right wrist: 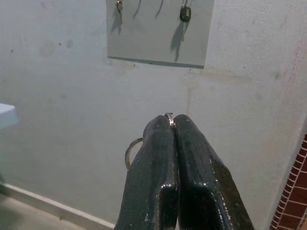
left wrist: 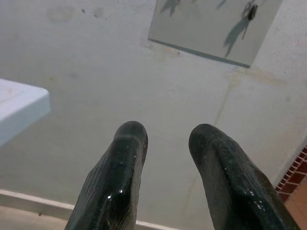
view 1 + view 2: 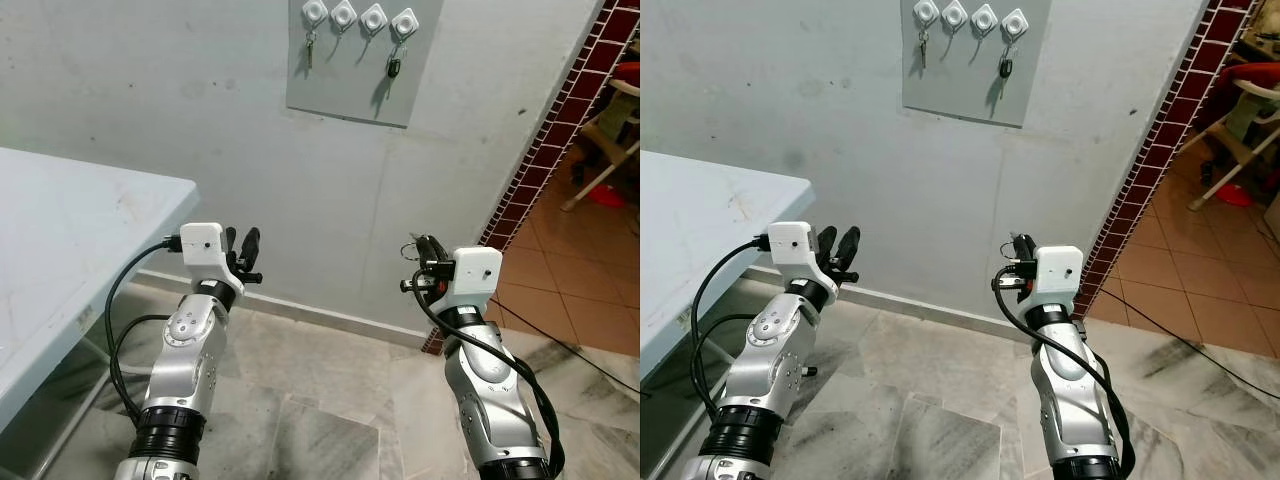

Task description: Hang keys on a hook

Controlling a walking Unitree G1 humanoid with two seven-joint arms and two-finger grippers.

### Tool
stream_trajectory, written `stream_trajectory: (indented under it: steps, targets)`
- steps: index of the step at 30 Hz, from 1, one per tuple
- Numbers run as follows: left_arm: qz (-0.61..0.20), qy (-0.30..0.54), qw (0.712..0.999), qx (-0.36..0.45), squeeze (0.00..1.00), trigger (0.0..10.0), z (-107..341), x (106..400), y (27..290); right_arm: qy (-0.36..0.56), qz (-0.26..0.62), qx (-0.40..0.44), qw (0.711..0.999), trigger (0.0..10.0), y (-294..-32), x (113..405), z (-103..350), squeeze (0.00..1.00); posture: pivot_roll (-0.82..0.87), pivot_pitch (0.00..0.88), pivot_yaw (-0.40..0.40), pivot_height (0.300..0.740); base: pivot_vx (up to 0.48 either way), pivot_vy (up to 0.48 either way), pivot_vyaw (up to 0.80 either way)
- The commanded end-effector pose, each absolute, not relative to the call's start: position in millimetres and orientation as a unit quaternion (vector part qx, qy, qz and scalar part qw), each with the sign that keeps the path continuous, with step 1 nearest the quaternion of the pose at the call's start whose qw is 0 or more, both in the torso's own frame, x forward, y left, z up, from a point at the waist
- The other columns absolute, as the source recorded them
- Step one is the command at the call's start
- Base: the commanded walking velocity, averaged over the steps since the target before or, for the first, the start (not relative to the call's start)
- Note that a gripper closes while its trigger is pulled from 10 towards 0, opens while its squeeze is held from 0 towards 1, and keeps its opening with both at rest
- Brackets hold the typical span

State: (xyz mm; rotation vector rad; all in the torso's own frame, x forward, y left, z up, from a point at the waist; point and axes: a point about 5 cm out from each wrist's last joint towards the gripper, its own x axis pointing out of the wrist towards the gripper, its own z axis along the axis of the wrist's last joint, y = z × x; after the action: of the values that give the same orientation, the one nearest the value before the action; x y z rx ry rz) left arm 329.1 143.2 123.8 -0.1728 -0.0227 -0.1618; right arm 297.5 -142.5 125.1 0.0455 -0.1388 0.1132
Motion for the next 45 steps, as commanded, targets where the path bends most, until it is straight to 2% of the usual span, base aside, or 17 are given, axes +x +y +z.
stream_trajectory:
  steps: [1, 45]
  targets:
    - [-0.091, -0.021, 0.992, -0.086, 0.00, 10.0, 132.3, 332.3, 140.5, -0.083, 0.047, 0.021, 0.995, 10.0, -147.6, 298.2, 131.3, 0.00, 0.10, 0.000, -0.045, 0.740, 0.307, 0.000, 0.00]
    - [-0.094, -0.023, 0.991, -0.096, 0.00, 10.0, 132.6, 331.7, 138.1, -0.081, 0.063, 0.018, 0.995, 10.0, -142.2, 296.3, 130.2, 0.00, 0.11, 0.000, -0.058, 0.740, 0.397, 0.000, 0.00]
